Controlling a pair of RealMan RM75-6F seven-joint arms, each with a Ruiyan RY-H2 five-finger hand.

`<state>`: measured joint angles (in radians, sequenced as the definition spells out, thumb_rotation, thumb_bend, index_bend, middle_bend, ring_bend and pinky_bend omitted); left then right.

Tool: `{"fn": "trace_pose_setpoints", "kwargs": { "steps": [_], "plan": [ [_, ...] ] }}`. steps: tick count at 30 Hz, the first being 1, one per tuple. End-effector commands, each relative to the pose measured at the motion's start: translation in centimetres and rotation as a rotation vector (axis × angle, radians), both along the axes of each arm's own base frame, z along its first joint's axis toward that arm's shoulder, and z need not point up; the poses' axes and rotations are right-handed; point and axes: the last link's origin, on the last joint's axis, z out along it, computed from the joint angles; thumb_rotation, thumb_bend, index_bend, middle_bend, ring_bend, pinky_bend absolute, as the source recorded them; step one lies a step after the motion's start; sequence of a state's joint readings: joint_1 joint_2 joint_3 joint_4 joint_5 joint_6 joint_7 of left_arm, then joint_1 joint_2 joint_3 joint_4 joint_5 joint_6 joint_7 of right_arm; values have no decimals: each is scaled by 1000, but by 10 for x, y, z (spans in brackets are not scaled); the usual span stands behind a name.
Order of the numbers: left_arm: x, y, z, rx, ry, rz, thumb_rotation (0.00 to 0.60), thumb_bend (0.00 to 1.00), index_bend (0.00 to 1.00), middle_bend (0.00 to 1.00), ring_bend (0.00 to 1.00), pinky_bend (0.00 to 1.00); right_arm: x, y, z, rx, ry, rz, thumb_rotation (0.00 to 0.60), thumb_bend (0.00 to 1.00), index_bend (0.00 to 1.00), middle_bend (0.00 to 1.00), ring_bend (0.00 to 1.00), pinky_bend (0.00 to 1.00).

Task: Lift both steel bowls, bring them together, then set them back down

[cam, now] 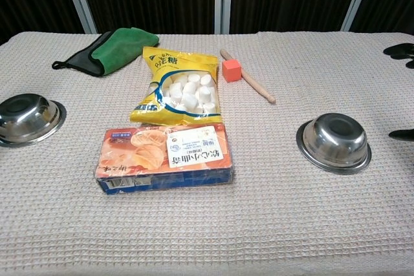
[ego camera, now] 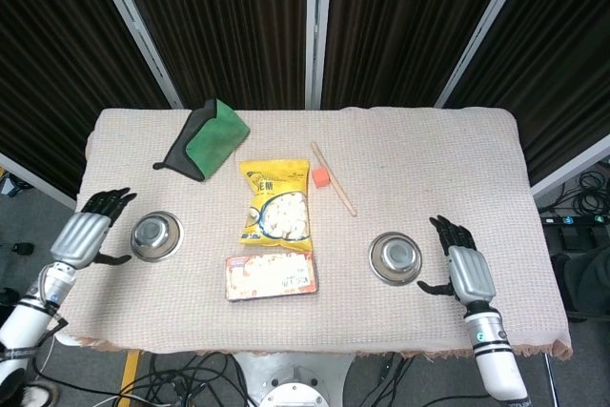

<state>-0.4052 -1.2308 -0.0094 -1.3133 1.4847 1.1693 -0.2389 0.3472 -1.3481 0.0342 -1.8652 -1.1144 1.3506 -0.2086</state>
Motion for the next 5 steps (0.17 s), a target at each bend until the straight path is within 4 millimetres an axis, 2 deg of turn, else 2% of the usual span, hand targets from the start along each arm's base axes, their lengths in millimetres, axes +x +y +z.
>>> {"fn": "trace_pose_setpoints", "kwargs": {
  "steps": [1,5],
  "plan": [
    [-10,-48,23,276,-43,47,600,5,0,0,0,70,-15,22,5,-116,-22,12,600,0,0,0,0,0],
    [-28,-93,23,412,-39,143,600,25,0,0,0,75,-31,40,1,-162,-13,-6,600,0,0,0,0,0]
  ]
}}
